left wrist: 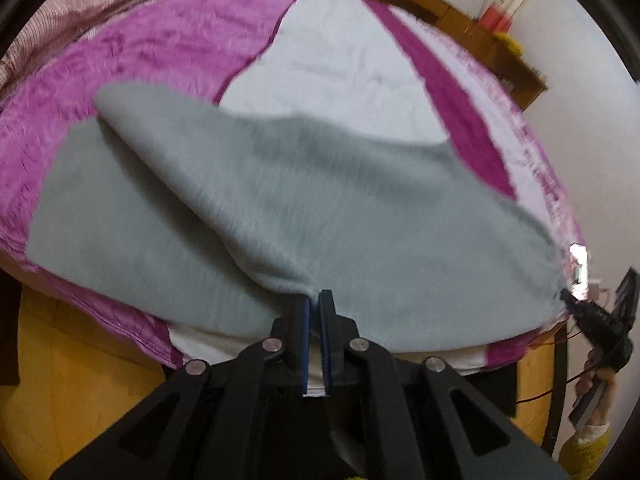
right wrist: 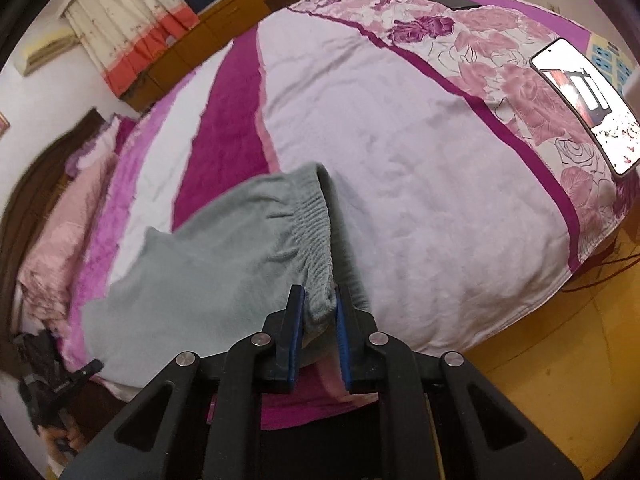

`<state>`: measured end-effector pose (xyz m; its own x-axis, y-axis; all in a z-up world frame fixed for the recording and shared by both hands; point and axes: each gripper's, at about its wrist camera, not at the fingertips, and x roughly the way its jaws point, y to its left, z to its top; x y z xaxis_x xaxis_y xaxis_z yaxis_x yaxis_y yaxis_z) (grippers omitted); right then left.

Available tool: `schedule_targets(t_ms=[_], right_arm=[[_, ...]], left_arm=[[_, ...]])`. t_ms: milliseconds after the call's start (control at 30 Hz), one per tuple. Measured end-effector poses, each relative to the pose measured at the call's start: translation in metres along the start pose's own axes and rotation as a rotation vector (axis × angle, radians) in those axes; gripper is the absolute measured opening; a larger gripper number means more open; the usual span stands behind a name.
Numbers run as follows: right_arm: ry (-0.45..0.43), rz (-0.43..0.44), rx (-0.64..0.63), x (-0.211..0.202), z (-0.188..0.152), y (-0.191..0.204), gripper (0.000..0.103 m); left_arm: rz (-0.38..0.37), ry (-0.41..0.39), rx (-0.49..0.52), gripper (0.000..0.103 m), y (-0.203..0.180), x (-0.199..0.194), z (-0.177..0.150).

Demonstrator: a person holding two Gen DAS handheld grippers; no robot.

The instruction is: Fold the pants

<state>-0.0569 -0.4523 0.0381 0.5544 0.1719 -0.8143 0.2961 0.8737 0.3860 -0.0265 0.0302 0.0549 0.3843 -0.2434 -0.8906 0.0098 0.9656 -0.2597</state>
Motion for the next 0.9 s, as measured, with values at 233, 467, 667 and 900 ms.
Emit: schedule_targets(t_ms=[233, 467, 667, 900], right_arm=[[0.034, -0.129, -0.126, 0.02, -0.01, 0.009, 0.014], [0.026, -0.233, -0.223, -0.005, -0.007, 0.04, 0.019], [-0.021, -0.225, -0.323, -0.026, -0.011, 0.093, 0.031], [0.053, -0.134, -0.55, 0.001, -0.034, 0.18, 0.037]], left_arm=[[-0.022, -0.017, -0.002, 0.016, 0.014, -0.012, -0.006], [0.111, -0.117, -0.024, 0.018, 0.047, -0.039, 0.002], [0.206, -0.154, -0.09, 0.028, 0.084, -0.037, 0.018], [0.287, -0.128, -0.068, 0.028, 0.094, -0.026, 0.024]])
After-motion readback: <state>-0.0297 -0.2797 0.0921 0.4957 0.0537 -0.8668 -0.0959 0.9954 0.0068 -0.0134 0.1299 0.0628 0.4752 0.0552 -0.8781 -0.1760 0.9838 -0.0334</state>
